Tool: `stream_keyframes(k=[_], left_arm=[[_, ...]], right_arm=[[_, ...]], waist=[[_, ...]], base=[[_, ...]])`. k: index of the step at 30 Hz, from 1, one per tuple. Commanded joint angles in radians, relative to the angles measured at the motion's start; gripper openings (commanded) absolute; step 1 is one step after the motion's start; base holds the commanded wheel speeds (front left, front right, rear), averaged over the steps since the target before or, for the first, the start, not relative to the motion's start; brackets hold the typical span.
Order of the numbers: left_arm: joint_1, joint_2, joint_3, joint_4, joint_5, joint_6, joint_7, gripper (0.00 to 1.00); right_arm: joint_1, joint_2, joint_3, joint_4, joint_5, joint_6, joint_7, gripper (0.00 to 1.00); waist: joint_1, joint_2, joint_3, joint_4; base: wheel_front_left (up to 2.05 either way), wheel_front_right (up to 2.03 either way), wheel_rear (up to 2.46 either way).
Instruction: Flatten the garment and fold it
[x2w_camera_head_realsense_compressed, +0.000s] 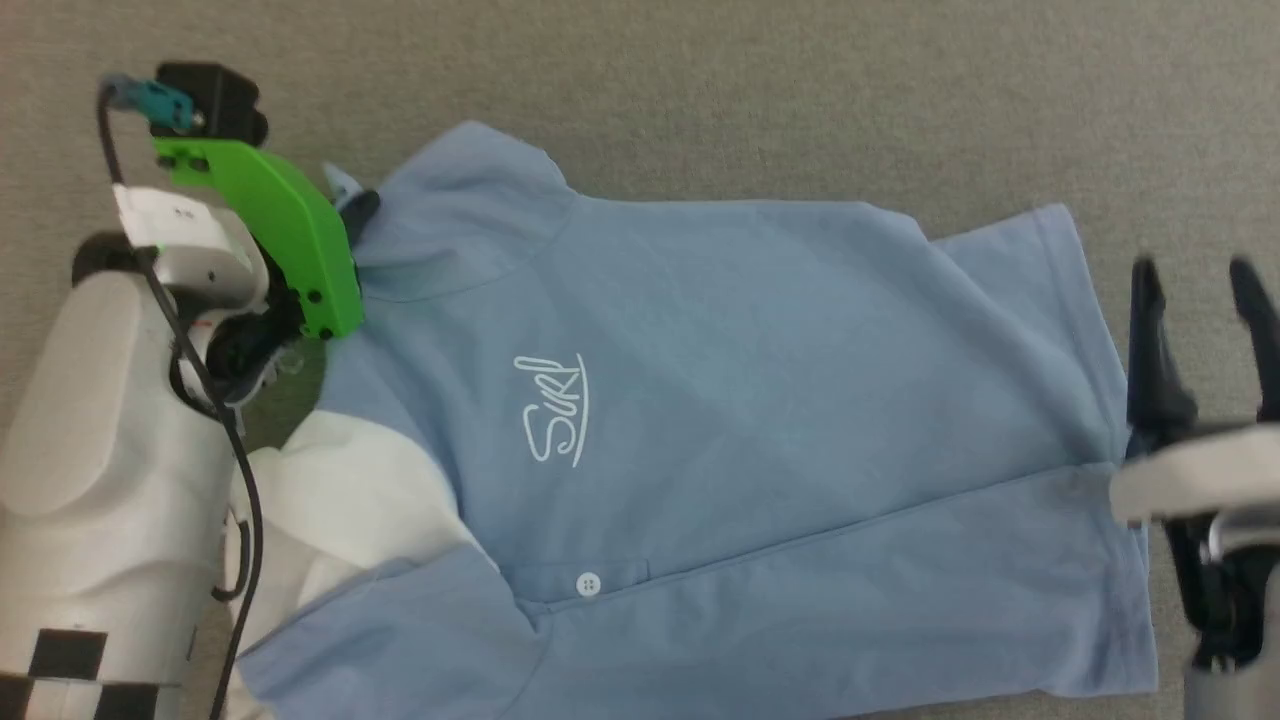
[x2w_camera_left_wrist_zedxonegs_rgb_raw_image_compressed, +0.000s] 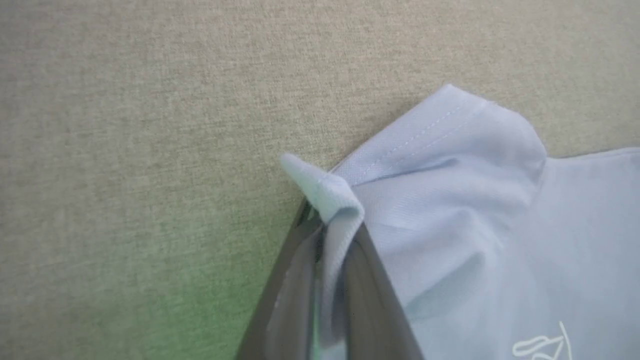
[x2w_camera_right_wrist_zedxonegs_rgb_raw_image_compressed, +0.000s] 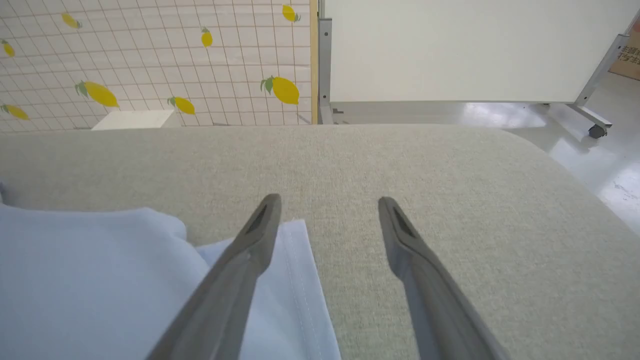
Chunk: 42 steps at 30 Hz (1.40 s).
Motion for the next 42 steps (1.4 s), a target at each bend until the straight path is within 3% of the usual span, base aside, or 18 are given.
stream_keyframes(k=[1, 7, 12, 15, 19, 28, 30, 31, 37, 42], left_arm=[[0.016, -0.002, -0.005, 0.006, -0.004, -0.006, -0.007, 0.00], [0.015, -0.001, -0.022, 0.004, -0.009, -0.017, -0.016, 0.00], [-0.003, -0.015, -0.036, -0.004, -0.014, -0.021, -0.022, 0.00], [-0.015, -0.025, -0.045, -0.003, -0.016, -0.023, -0.026, 0.00], [-0.031, -0.032, -0.053, 0.000, -0.020, -0.025, -0.030, 0.00], [-0.061, -0.030, -0.058, 0.013, -0.025, -0.027, -0.030, 0.00], [-0.066, -0.032, -0.060, 0.015, -0.026, -0.026, -0.032, 0.00], [-0.069, -0.033, -0.060, 0.017, -0.027, -0.026, -0.034, 0.00], [-0.064, -0.030, -0.043, 0.026, -0.042, -0.026, -0.064, 0.00], [-0.062, -0.031, -0.036, 0.015, -0.032, -0.034, -0.189, 0.00]], right_arm=[[-0.047, -0.004, 0.010, -0.022, 0.013, -0.002, 0.036, 1.00], [-0.223, -0.118, 0.043, -0.024, 0.114, -0.002, 0.389, 1.00], [-0.334, -0.218, 0.054, 0.075, 0.127, -0.002, 0.715, 1.00], [-0.354, -0.238, 0.066, 0.126, 0.139, -0.002, 0.840, 1.00], [-0.357, -0.237, 0.087, 0.153, 0.153, -0.002, 0.899, 1.00], [-0.366, -0.230, 0.129, 0.230, 0.154, -0.002, 0.857, 1.00], [-0.372, -0.235, 0.132, 0.252, 0.145, -0.002, 0.844, 0.28], [-0.377, -0.236, 0.129, 0.263, 0.141, -0.002, 0.837, 0.00], [-0.399, -0.226, 0.111, 0.284, 0.128, -0.002, 0.785, 0.00], [-0.418, -0.226, 0.094, 0.285, 0.126, -0.002, 0.665, 0.00]], waist=[[-0.0001, 0.0000, -0.043, 0.030], [-0.0001, 0.0000, -0.048, 0.046], [-0.0001, 0.0000, -0.020, 0.066], [-0.0001, 0.0000, -0.006, 0.077], [-0.0001, 0.0000, 0.014, 0.086], [-0.0001, 0.0000, 0.042, 0.089], [-0.0001, 0.0000, 0.047, 0.090], [-0.0001, 0.0000, 0.049, 0.090], [-0.0001, 0.0000, 0.029, 0.082], [-0.0001, 0.0000, -0.035, 0.081]], base=[[0.00, 0.00, 0.00], [0.00, 0.00, 0.00], [0.00, 0.00, 0.00], [0.00, 0.00, 0.00], [0.00, 0.00, 0.00], [0.00, 0.00, 0.00], [0.00, 0.00, 0.00], [0.00, 0.00, 0.00], [0.00, 0.00, 0.00], [0.00, 0.00, 0.00]])
